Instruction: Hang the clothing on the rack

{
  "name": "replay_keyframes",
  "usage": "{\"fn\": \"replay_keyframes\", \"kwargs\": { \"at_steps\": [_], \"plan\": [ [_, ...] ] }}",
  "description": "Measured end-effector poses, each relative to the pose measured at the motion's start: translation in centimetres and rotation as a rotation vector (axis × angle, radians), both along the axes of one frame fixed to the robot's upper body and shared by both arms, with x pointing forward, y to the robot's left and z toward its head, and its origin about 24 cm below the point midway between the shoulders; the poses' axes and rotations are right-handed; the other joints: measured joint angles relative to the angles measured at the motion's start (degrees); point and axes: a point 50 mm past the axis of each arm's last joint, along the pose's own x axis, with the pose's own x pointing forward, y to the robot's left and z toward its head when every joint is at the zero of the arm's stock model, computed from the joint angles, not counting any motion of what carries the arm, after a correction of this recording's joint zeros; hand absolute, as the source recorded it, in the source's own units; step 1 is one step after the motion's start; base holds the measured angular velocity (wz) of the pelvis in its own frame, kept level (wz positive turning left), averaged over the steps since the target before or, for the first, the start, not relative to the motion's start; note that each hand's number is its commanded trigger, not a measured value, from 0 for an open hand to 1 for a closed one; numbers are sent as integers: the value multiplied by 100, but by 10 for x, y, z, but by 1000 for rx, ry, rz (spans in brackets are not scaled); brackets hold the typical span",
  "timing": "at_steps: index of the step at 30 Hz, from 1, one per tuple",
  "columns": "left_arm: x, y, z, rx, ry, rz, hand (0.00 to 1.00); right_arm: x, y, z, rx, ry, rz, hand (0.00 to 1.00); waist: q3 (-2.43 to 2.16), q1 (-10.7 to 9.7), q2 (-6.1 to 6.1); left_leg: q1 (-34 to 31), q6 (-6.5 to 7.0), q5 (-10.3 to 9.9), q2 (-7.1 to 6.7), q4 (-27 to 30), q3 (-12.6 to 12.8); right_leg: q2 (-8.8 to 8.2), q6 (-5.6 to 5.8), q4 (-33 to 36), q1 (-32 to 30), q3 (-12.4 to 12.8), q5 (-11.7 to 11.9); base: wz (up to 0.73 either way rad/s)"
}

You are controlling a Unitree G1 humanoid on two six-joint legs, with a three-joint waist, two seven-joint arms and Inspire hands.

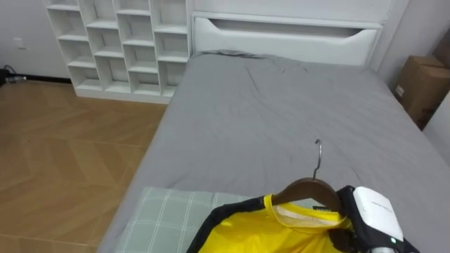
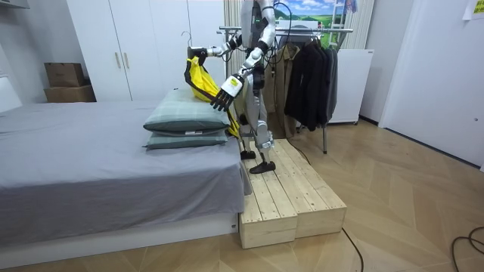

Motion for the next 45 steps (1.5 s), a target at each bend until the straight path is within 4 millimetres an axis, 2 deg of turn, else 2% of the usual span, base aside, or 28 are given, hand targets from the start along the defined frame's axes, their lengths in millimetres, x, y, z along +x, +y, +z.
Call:
{"fn": "replay_keyframes", "kwargs": {
  "at_steps": [7,9,14,17,22,36,45],
  "plan": [
    [-47,12,-10,4,168,124,0,5,2,14,-2,-67,9,100,-18,163,-43,36,-2,-21,6,-44,6,24,-2,-8,24,32,-3,-1],
    [-68,11,-14,-9,255,151,0,7,2,18,-24,-77,6,100,-24,207,-55,35,-1,-33,9,-46,30,31,-1,-7,17,45,-3,-5],
    [-92,5,-18,-66,369,176,0,8,4,25,-29,-108,9,100,-34,273,-70,37,1,-34,16,-44,50,34,1,0,14,41,-4,-1],
    [-93,1,-19,-94,386,174,0,8,4,26,-29,-109,10,100,-30,273,-69,37,1,-36,19,-44,46,35,3,-1,19,39,-6,0],
    [-89,-9,-23,-134,399,158,0,7,4,24,-38,-101,5,100,2,271,-49,36,1,-67,18,-46,43,36,17,-5,17,39,-20,0],
    [-86,-16,-25,-146,438,125,0,10,6,31,-47,-120,-4,100,-35,250,-90,-24,3,-72,27,-23,43,43,26,3,-66,27,-48,0],
    [-76,-17,-25,-110,410,87,0,10,8,29,-11,-104,-5,100,-39,240,-144,-34,3,-72,26,-10,33,29,25,10,-65,18,-51,0]
  ]
}}
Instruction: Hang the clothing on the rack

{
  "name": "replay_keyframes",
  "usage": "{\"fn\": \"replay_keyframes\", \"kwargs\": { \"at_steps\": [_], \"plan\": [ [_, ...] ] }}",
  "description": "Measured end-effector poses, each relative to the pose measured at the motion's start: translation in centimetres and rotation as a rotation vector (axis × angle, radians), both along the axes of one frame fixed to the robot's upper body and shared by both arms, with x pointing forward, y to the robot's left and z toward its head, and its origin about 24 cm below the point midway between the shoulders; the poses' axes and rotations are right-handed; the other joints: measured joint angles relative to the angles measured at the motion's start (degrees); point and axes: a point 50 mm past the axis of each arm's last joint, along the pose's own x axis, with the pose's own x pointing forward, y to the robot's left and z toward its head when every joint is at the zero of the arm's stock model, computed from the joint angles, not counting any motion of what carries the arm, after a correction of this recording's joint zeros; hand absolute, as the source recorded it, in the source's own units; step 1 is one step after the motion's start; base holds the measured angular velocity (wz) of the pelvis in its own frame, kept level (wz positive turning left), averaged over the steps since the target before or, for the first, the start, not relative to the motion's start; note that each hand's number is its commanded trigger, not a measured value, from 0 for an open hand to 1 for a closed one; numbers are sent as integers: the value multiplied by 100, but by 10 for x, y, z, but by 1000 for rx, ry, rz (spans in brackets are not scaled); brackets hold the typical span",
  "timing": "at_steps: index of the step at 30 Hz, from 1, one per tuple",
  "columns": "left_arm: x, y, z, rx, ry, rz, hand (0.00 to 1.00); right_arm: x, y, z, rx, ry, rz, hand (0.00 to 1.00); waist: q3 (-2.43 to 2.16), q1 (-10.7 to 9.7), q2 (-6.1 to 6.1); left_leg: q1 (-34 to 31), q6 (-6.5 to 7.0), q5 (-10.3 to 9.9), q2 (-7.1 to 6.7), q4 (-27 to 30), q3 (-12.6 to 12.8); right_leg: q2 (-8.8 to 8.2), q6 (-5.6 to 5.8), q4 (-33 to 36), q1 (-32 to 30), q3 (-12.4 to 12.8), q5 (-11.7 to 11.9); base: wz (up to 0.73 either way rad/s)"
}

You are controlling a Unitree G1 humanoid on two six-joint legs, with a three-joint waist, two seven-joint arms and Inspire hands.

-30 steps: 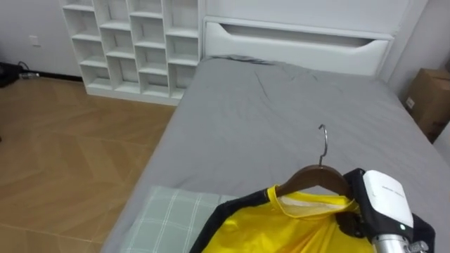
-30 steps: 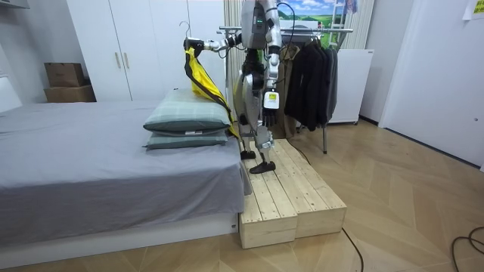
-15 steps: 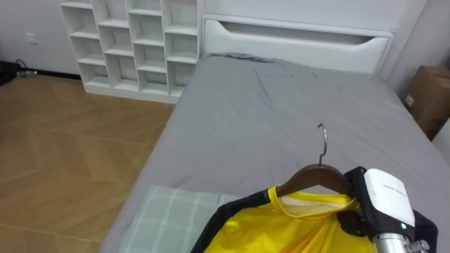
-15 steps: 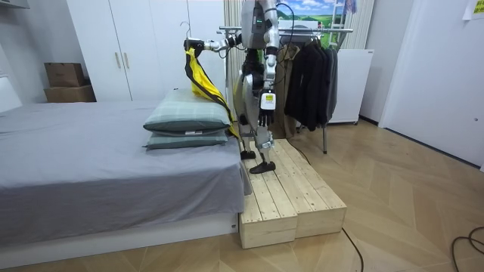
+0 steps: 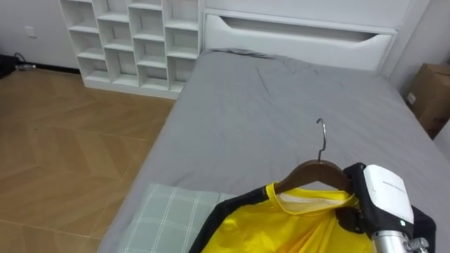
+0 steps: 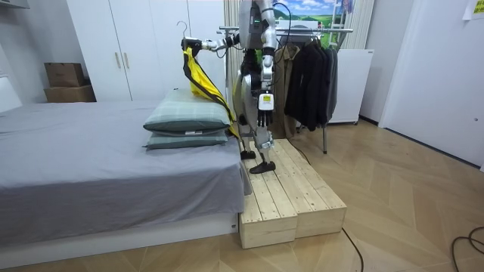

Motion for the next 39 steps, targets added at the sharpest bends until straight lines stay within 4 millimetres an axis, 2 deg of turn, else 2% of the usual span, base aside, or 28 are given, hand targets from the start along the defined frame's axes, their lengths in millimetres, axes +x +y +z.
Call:
{"fn": "replay_keyframes", "kwargs": {
  "at_steps": [10,14,19,22,25,26,27,28,29,30,31,32,33,34,35,36,37,39],
  "plan": [
    [3,-4,-1,-8,-3,-48,0,0,1,-2,10,26,13,100,32,-8,-64,-15,0,-1,-4,-6,-17,-4,-7,9,0,0,-5,0],
    [-1,-5,-1,-17,11,-59,0,0,1,-2,12,26,13,100,54,-5,-94,-24,0,-1,-6,-5,-19,-5,-6,4,-10,-10,-6,0],
    [-2,-6,-1,-30,20,-59,0,-2,0,-5,54,34,-4,100,53,-8,-106,-36,3,-3,-6,2,17,-2,-5,-4,-39,4,-5,-3],
    [0,-6,-1,-40,18,-60,0,-3,0,-5,54,35,-5,100,53,-30,-74,-48,17,-12,-4,7,126,-23,-5,124,-156,-4,-6,-17],
    [3,-4,-1,-37,7,-52,0,-2,3,-4,52,31,4,100,40,85,-27,-23,23,-17,-2,8,538,-27,-31,335,-405,19,-12,-63],
    [6,-3,0,-38,-3,-36,0,-2,4,-4,51,30,7,100,40,146,2,-5,25,-18,12,12,784,-35,-65,402,-504,10,10,-83],
    [9,-1,0,-35,-14,-24,0,-2,5,-6,40,36,11,100,70,170,53,48,30,-24,32,14,1051,-61,-104,399,-515,-68,49,-81],
    [11,-1,0,-32,-18,-23,0,-3,6,-7,39,40,13,100,79,176,81,71,34,-33,39,11,1159,-74,-120,401,-523,-160,70,-84],
    [14,0,1,-28,-26,-26,0,-3,9,-9,44,51,24,100,61,201,131,83,44,-74,56,8,1385,-84,-165,415,-597,-302,120,-90],
    [20,2,1,-19,-38,-30,0,-4,13,-11,44,59,36,100,71,224,153,73,42,-87,68,-10,1597,-83,-211,427,-655,-394,174,-94],
    [23,2,2,-13,-44,-34,0,-4,15,-11,39,61,42,100,78,228,165,78,43,-108,80,-28,1706,-89,-226,472,-704,-473,186,-82],
    [26,4,2,-4,-51,-36,0,-4,18,-12,39,63,47,100,93,254,190,82,14,-207,130,-36,1984,-140,-269,707,-809,-644,95,-67],
    [28,4,3,-1,-55,-42,0,-6,21,-15,37,73,48,100,107,228,203,142,-30,-244,146,1,2267,-324,-269,1234,-862,-941,-248,-56],
    [31,3,3,-2,-63,-49,0,-6,21,-16,35,77,49,100,87,196,182,180,-58,-265,151,3,2395,-417,-243,1437,-834,-1042,-432,-48],
    [33,2,3,-4,-70,-56,0,-5,22,-15,35,74,50,100,50,168,115,210,-113,-298,137,56,2529,-556,-137,1606,-771,-1094,-691,-51],
    [37,1,3,-9,-86,-50,0,-4,22,-14,35,66,53,100,58,152,53,251,-161,-326,141,246,2633,-531,-240,1546,-781,-1045,-758,-52],
    [39,-2,3,-16,-91,-47,0,-3,22,-13,34,63,53,100,73,140,73,254,-201,-353,181,349,2659,-489,-256,1528,-785,-995,-748,-55],
    [44,-6,2,-21,-105,-61,0,-2,26,-11,43,57,59,100,71,103,120,191,-274,-441,370,755,2746,-293,-365,1405,-757,-824,-702,-55]
  ]
}}
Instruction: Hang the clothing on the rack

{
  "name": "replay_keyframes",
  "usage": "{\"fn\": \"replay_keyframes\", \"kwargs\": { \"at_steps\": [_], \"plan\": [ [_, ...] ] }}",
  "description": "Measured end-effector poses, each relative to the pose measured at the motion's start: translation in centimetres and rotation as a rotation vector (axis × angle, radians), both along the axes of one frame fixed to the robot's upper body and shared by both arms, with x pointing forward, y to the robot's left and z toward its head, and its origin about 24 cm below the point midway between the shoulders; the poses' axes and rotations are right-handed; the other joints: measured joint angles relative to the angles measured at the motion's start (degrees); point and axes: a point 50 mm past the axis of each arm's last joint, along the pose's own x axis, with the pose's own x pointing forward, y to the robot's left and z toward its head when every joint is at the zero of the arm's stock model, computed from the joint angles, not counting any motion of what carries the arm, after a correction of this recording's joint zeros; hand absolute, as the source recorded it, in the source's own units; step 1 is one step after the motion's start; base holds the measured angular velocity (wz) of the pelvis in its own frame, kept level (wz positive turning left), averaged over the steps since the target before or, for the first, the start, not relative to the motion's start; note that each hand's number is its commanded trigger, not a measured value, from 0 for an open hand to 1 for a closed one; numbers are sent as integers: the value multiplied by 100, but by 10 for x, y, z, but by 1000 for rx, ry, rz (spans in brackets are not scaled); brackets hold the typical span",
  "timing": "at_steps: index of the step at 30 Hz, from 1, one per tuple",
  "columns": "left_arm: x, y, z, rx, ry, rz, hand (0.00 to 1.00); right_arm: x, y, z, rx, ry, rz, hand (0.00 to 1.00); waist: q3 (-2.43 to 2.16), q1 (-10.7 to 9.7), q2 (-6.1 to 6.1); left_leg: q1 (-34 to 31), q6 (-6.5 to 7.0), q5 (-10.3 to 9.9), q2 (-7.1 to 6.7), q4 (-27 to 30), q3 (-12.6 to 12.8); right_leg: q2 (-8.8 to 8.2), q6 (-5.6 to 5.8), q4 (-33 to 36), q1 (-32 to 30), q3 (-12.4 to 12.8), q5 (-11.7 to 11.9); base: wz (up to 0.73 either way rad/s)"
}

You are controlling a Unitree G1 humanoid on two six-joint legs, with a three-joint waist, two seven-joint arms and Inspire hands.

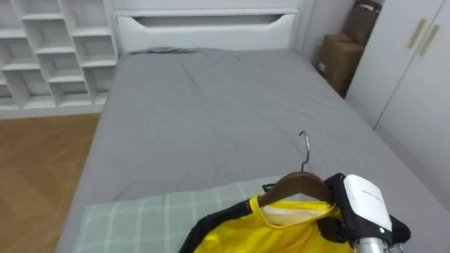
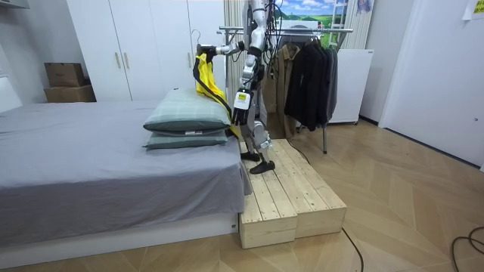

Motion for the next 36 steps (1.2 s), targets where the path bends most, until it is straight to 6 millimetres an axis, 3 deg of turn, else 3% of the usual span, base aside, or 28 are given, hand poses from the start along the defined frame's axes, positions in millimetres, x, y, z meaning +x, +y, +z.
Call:
{"fn": "replay_keyframes", "kwargs": {
  "at_steps": [4,6,8,9,10,11,12,13,14,15,16,17,18,20,21,22,23,24,25,26,27,28,29,30,31,32,33,36],
  "plan": [
    [1,5,2,48,-13,8,0,1,3,3,66,1,-1,100,13,-173,-6,-164,-84,-54,297,893,193,168,-159,-1,29,250,-44,-56],
    [-1,5,2,61,-14,15,0,3,3,8,96,-22,-4,100,56,-190,74,-312,-84,-50,448,1557,-124,341,-255,77,33,637,-100,-80],
    [-3,7,2,69,-4,28,0,4,3,11,110,-34,-5,100,61,-232,101,-573,-84,-72,474,1968,-647,466,-312,190,19,995,-152,-76],
    [-6,6,1,70,8,29,0,4,2,12,111,-36,-4,100,62,-204,90,-731,-83,-114,345,1998,-1013,507,-332,193,-19,1241,-171,-75],
    [-9,5,1,72,16,28,0,4,3,12,111,-38,-2,100,70,-205,75,-815,-77,-120,276,1993,-1180,517,-309,181,-28,1381,-160,-101],
    [-15,4,0,76,39,24,0,4,4,12,108,-39,5,100,92,-216,39,-1008,-77,-119,123,1906,-1587,537,-273,169,-45,1680,-121,-104],
    [-21,2,-1,83,57,27,0,4,4,12,107,-37,9,100,118,-211,-13,-1170,-73,-112,-109,1687,-2047,642,-271,139,-62,2155,-63,-101],
    [-23,1,-2,83,65,31,0,4,4,12,106,-37,8,100,114,-227,-9,-1230,-79,-101,-202,1506,-2277,719,-264,87,-62,2417,-7,-89],
    [-27,-2,-3,80,76,33,0,4,4,12,107,-37,7,100,62,-236,38,-1216,-80,-72,-386,1032,-2579,889,-240,-65,-61,2946,134,-75],
    [-28,-3,-3,77,78,31,0,4,5,11,125,-37,8,100,35,-191,35,-1146,-13,-2,-606,534,-2892,1074,-226,-237,-50,3592,367,-109],
    [-30,-6,-4,76,81,34,0,4,6,11,133,-33,13,100,24,-40,48,-1038,80,173,-843,23,-3149,1234,-135,-386,-21,4268,578,-104],
    [-33,-8,-5,75,88,36,0,4,7,11,133,-33,18,100,31,6,36,-1018,124,274,-932,-174,-3238,1318,-118,-484,19,4597,678,-113],
    [-37,-10,-5,71,101,40,0,4,10,11,128,-29,33,100,5,44,82,-1024,178,497,-1037,-414,-3474,1420,-67,-685,120,5125,878,-81],
    [-42,-10,-5,74,128,46,0,4,17,9,140,-18,59,100,10,50,119,-1024,225,809,-993,-606,-3724,1549,-81,-914,162,5410,1112,-82],
    [-42,-9,-5,78,135,48,0,3,19,8,150,-11,66,100,15,13,216,-1005,271,1067,-835,-620,-3755,1745,-22,-962,76,5375,1121,-69],
    [-41,-9,-5,81,138,50,0,3,20,8,154,-7,67,100,10,-5,243,-991,318,917,-755,-622,-3688,1824,5,-936,23,5316,1103,-49],
    [-37,-6,-5,95,132,49,0,3,21,7,172,-3,61,100,53,-44,162,-1023,274,854,-672,-626,-3517,1766,41,-919,-113,5006,1104,-76],
    [-37,-6,-5,100,135,47,0,4,23,8,184,-7,63,100,72,38,106,-1037,322,813,-645,-628,-3207,1504,119,-952,-339,4237,1123,-88],
    [-38,-7,-5,102,145,46,0,4,23,8,186,-8,64,100,73,56,96,-1042,334,779,-623,-601,-3067,1357,146,-955,-438,3787,1112,-113],
    [-40,-6,-5,105,162,47,0,4,23,8,182,-7,63,100,82,23,115,-1049,367,692,-567,-557,-2815,1018,205,-803,-563,2853,944,-86],
    [-41,-7,-5,107,175,37,0,3,20,7,175,-6,56,100,111,-56,137,-1045,379,596,-512,-484,-2568,643,293,-167,-750,2128,506,-58],
    [-42,-6,-5,110,181,37,0,2,18,7,172,-4,50,100,108,-124,130,-1036,362,552,-490,-437,-2452,396,369,182,-785,1869,307,-21],
    [-42,-3,-4,119,182,37,0,1,14,6,174,-3,31,100,109,-185,22,-1020,297,461,-494,-321,-2205,-74,579,676,-769,1608,-10,-26],
    [-42,3,-2,132,181,50,0,3,15,8,174,-11,34,100,113,-125,-142,-1036,211,358,-519,-120,-1998,-243,690,625,-789,1750,-292,-45],
    [-43,4,-2,135,182,66,0,5,16,10,174,-14,42,100,129,-115,-151,-1078,153,340,-513,-27,-1993,-94,628,559,-804,1979,-283,-90],
    [-49,0,-4,124,198,89,0,5,15,12,170,-12,53,100,105,-3,-14,-1089,144,339,-448,25,-2148,192,554,255,-716,2206,-75,-119],
    [-54,0,-4,123,218,99,0,6,16,15,170,-22,64,100,121,76,75,-1065,144,342,-367,-16,-2281,445,396,-116,-617,2414,232,-122],
    [-65,4,-3,129,255,128,0,7,16,23,163,-45,77,100,118,33,97,-1074,89,352,-277,-87,-2412,737,274,-380,-636,2727,505,-84]
  ]
}}
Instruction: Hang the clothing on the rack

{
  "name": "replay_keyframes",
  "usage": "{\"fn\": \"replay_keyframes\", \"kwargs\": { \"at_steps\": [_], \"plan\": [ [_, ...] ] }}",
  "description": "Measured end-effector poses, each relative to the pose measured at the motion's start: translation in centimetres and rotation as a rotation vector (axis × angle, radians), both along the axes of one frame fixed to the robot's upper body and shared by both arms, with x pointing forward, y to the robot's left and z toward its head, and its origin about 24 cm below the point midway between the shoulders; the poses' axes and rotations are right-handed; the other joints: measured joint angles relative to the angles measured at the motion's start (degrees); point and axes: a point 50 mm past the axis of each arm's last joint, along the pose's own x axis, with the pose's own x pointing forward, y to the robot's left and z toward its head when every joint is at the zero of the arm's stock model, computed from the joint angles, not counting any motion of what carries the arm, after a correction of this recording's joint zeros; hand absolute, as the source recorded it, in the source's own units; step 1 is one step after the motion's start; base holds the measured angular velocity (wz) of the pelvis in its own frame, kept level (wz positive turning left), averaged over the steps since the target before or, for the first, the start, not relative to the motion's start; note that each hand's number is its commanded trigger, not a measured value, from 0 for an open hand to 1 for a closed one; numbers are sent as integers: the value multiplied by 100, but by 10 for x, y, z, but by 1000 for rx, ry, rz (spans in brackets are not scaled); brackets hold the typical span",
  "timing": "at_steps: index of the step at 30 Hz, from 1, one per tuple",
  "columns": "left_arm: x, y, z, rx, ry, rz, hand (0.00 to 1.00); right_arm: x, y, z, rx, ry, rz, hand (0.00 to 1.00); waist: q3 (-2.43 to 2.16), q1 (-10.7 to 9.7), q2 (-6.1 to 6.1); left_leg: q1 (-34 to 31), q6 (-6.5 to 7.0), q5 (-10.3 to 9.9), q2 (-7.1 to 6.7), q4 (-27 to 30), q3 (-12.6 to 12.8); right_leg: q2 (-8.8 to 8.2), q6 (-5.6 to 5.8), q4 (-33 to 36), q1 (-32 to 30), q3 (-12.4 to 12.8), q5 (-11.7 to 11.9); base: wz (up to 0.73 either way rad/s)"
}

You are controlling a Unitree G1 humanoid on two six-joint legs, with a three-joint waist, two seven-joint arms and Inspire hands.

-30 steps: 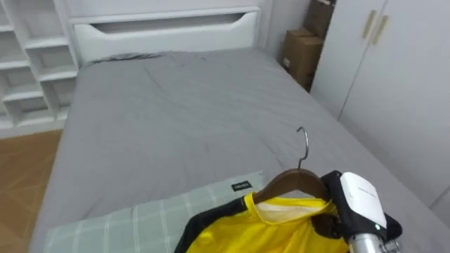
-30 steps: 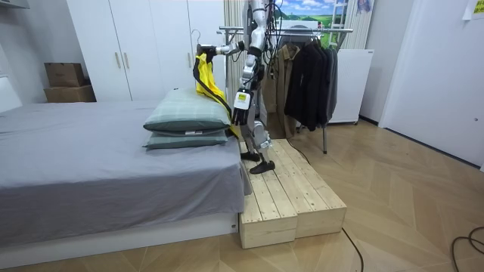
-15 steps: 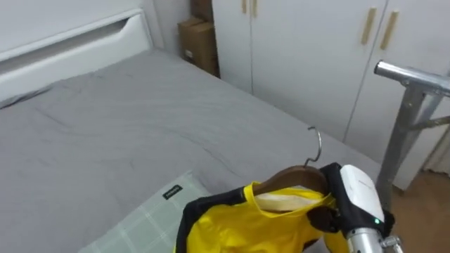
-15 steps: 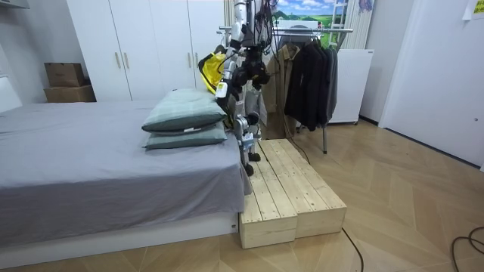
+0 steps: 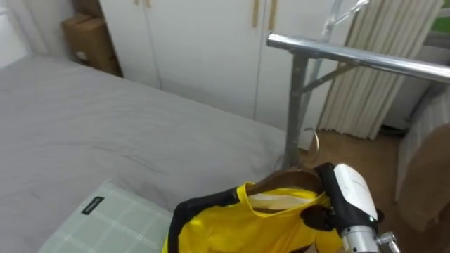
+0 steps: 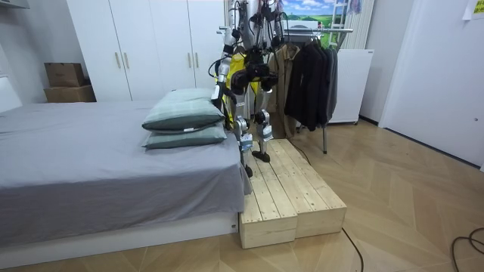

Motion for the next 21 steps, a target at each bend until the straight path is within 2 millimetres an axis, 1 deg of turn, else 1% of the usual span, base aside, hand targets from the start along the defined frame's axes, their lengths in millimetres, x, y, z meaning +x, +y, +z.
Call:
{"fn": "replay_keyframes", "kwargs": {
  "at_steps": [1,2,3,4,5,6,8,9,13,15,21],
  "plan": [
    [-1,0,0,-1,6,1,0,0,-1,1,-5,0,-1,100,-2,1,3,10,-3,-1,8,-3,32,29,4,-20,1,50,19,-50],
    [-3,0,0,-2,12,4,0,0,-3,1,-12,1,-2,100,-1,10,1,24,-20,-10,30,-15,114,86,38,-61,-7,142,48,-39],
    [-4,-1,0,-2,15,5,0,1,-3,2,-14,3,1,100,-3,18,-10,26,-85,-51,57,-38,167,138,72,-65,-42,207,71,-39],
    [-5,-1,0,-2,15,5,0,1,-3,2,-13,4,4,100,-3,32,-34,27,-105,-62,62,-64,211,165,83,-62,-71,262,92,-44],
    [-7,-1,0,-2,20,7,0,1,-2,3,-10,5,12,100,-1,50,-68,31,-109,-60,66,-91,296,201,81,-111,-87,314,167,-42],
    [-9,-1,0,-2,27,8,0,1,-2,3,-5,8,12,100,-10,42,-89,44,-108,-61,89,-128,367,205,65,-210,-63,295,262,-40],
    [-13,-1,0,4,35,8,0,2,-2,3,-4,6,11,100,-12,6,-136,96,-111,-59,103,-173,430,203,10,-318,-8,285,382,-19],
    [-15,-1,1,7,40,7,0,2,-2,3,-5,4,11,100,-23,0,-164,137,-114,-55,107,-189,434,215,-5,-375,44,295,436,-9],
    [-16,0,1,23,42,5,0,2,-1,6,-2,-7,15,100,-26,6,-197,262,-134,-38,139,-232,437,234,-16,-525,217,295,518,-1],
    [-17,1,1,34,42,7,0,3,1,11,2,-27,22,100,-29,4,-209,270,-144,-33,178,-231,442,254,-30,-651,286,295,586,0],
    [-17,4,2,62,34,25,0,3,2,11,44,-28,17,100,-46,2,-245,254,-186,-7,206,-279,434,288,-60,-709,299,309,617,0]
  ]
}}
